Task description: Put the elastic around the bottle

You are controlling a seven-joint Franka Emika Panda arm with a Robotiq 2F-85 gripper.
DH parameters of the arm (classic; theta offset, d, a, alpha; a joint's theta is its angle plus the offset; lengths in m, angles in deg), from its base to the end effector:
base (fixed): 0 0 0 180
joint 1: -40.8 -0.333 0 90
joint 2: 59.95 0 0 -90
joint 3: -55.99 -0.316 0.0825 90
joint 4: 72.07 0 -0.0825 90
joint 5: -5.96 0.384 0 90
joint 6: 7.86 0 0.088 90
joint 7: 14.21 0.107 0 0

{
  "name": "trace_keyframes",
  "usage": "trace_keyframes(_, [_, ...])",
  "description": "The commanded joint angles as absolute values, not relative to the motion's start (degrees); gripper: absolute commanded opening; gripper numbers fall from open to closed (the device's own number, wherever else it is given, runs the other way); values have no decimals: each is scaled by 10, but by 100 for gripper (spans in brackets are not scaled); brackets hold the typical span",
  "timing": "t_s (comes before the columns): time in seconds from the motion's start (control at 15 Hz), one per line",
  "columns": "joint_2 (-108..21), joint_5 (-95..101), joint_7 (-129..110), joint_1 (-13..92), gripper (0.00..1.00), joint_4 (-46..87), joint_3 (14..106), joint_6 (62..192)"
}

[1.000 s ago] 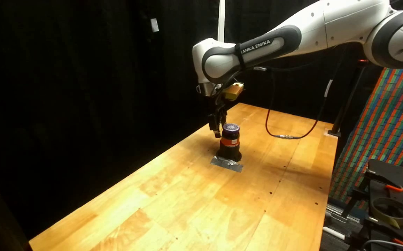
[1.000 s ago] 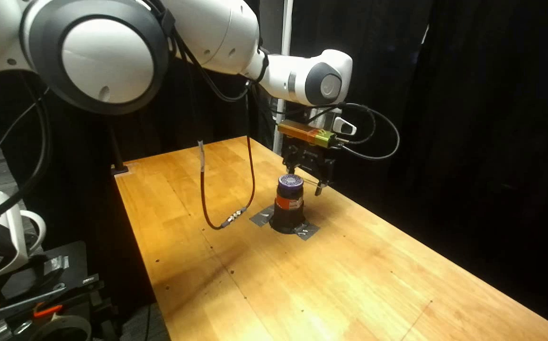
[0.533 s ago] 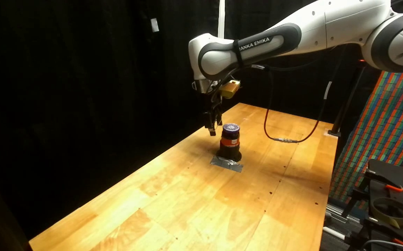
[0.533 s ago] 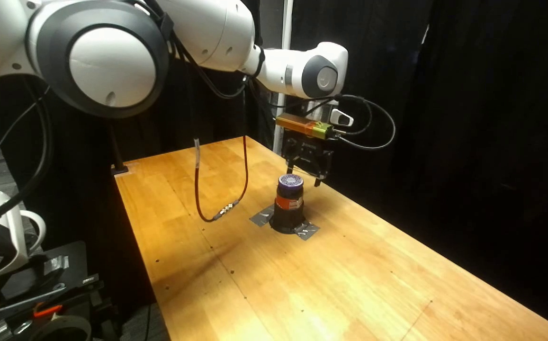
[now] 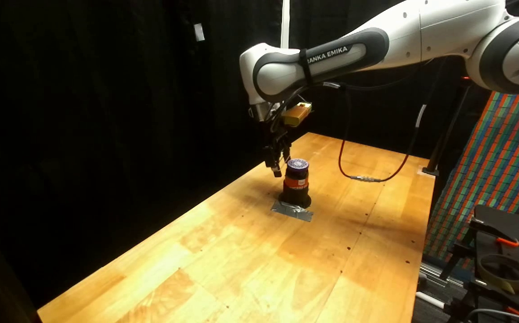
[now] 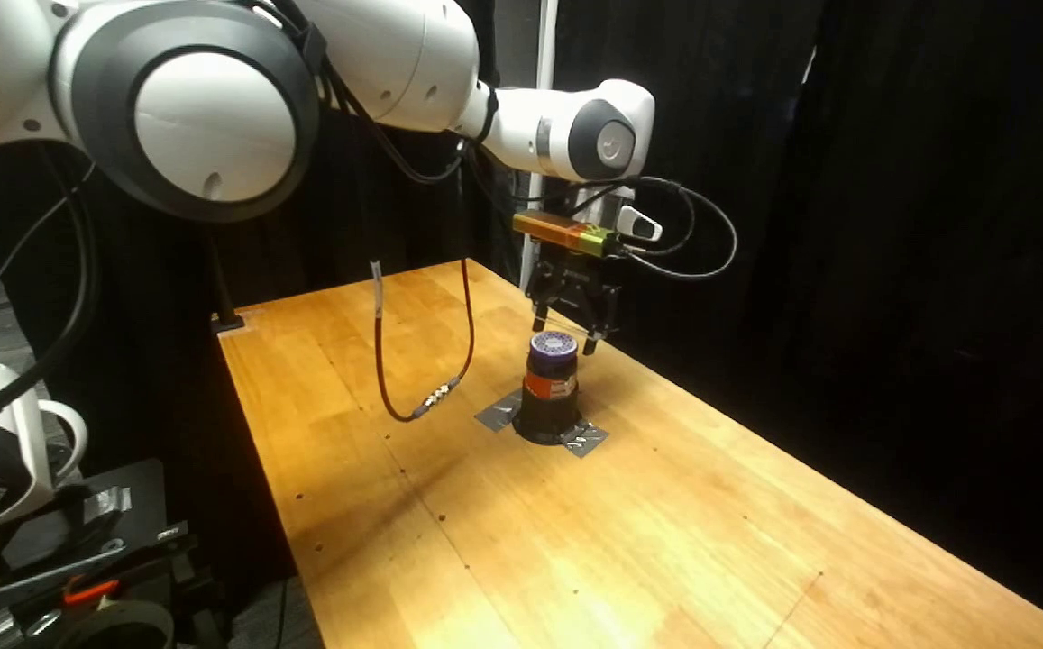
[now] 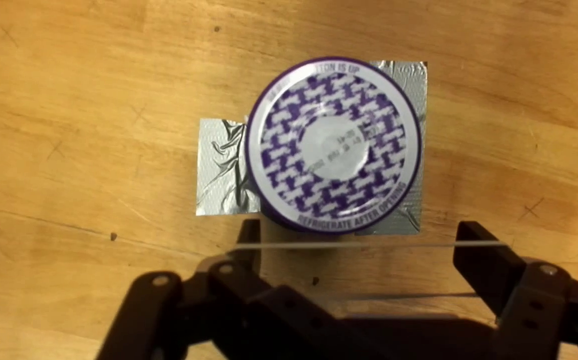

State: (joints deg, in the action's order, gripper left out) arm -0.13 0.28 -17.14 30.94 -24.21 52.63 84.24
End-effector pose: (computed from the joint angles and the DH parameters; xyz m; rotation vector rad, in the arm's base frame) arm 0.7477 0.1463 0.2565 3.0177 0.4203 -0.4078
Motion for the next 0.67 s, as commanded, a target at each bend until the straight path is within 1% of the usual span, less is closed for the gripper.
trace_keyframes(0.0, [-11, 5, -150, 305, 100, -238, 528, 813])
trace_keyframes(0.33, [-26, 5, -152, 306, 100, -206, 525, 811])
trace_keyframes(0.6, [-47, 3, -150, 308, 100, -164, 526, 837])
